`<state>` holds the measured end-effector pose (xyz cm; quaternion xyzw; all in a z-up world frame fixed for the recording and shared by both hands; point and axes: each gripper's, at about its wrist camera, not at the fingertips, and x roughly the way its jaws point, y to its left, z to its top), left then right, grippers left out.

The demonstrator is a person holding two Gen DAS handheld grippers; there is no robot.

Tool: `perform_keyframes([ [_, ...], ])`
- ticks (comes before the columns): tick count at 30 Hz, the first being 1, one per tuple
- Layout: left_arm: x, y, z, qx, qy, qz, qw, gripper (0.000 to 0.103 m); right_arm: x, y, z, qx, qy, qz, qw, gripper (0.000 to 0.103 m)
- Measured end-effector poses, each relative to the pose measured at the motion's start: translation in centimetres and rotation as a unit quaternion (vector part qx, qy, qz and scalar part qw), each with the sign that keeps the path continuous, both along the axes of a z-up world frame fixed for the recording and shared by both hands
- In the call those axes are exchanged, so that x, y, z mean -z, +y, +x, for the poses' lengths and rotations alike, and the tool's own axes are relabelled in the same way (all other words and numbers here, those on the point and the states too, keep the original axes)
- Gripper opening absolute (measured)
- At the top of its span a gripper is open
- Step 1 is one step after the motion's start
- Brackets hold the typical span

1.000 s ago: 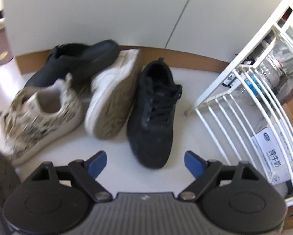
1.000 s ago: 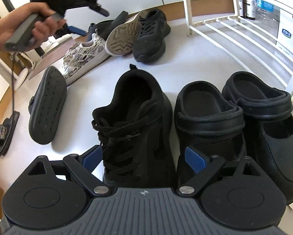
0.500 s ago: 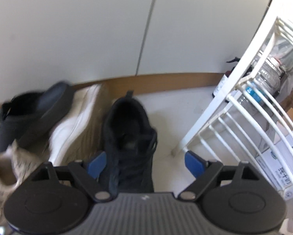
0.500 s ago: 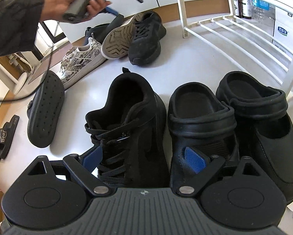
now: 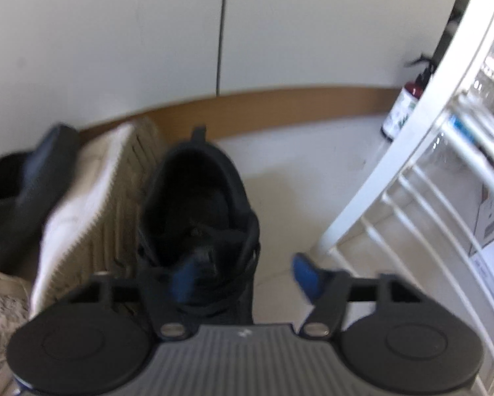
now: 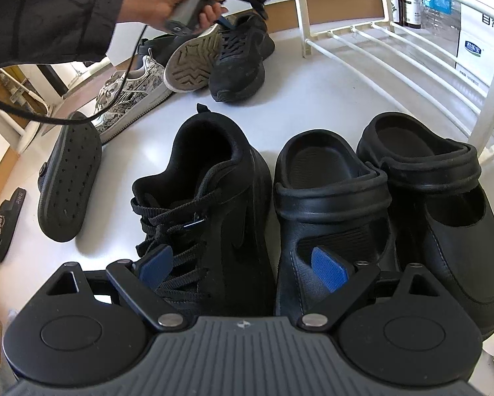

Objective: Organize scattered shoes
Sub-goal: 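Carry the black sneaker with the left gripper away from the wall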

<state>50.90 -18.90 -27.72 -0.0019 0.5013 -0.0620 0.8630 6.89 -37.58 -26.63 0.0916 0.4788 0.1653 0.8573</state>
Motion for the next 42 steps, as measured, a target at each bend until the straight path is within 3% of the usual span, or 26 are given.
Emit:
perform_keyframes([
  [3,0.4,-0.4,-0.5,0.016,-0.005,0.031,0.9994,0.013,0.0,0.0,0.0,0.002,0.0,0.002,1.0,0.094],
  [9,0.2,-0.5,-1.4,0.068,-0.009,0.056,0.996,0.009,0.1,0.1,-0.1,0.003,-0.001,0.001,1.0,0.094],
  [12,0.3,-0.1,-2.6,0.102,-0.017,0.062,0.9927,0.008,0.1,0.0,0.0,0.009,0.0,0.002,1.0,0.094],
  [18,0.2,2.3,-5.0,0.123,-0.006,0.05,0.9911,0.008,0.0,0.3,0.0,0.01,-0.002,0.002,1.0,0.094],
  [23,-0.2,4.1,-8.4,0.16,-0.003,0.063,0.9851,0.008,-0.1,0.9,0.0,0.016,-0.01,0.009,1.0,0.094],
  [30,-0.4,7.1,-12.1,0.168,0.01,0.059,0.9841,0.009,-0.7,2.3,-0.3,0.011,-0.023,0.014,1.0,0.094],
  [33,-0.8,7.9,-14.2,0.18,0.012,0.074,0.9809,0.009,-0.7,2.8,-0.6,0.0,-0.024,0.006,1.0,0.094],
  [42,-1.4,11.6,-20.4,0.18,0.023,0.067,0.9811,0.009,-2.0,3.7,-0.1,-0.023,-0.04,-0.028,0.999,0.094],
])
